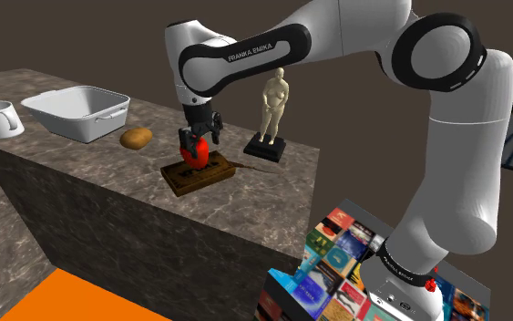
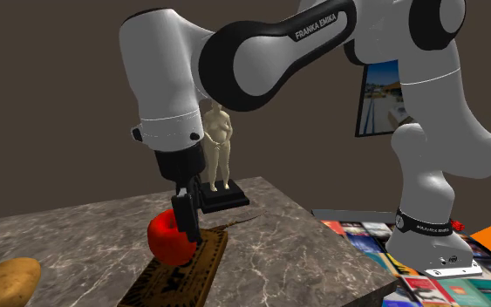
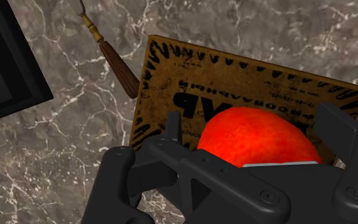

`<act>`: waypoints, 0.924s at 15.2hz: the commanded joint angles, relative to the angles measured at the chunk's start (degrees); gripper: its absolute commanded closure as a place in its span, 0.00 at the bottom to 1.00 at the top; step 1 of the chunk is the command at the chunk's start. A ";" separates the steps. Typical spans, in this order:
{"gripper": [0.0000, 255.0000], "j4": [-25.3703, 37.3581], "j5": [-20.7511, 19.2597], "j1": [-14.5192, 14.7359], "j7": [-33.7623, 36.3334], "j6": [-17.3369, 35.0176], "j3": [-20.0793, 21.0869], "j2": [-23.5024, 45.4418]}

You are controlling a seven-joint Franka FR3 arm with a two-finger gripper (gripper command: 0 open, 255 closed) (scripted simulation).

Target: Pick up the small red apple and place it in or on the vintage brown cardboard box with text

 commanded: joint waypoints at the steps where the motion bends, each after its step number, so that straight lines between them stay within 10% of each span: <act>1: 0.00 0.00 0.00 0.00 0.00 0.00 0.00 0.00; 14: 0.00 7.12 0.35 0.70 -0.40 -7.20 0.31 -0.09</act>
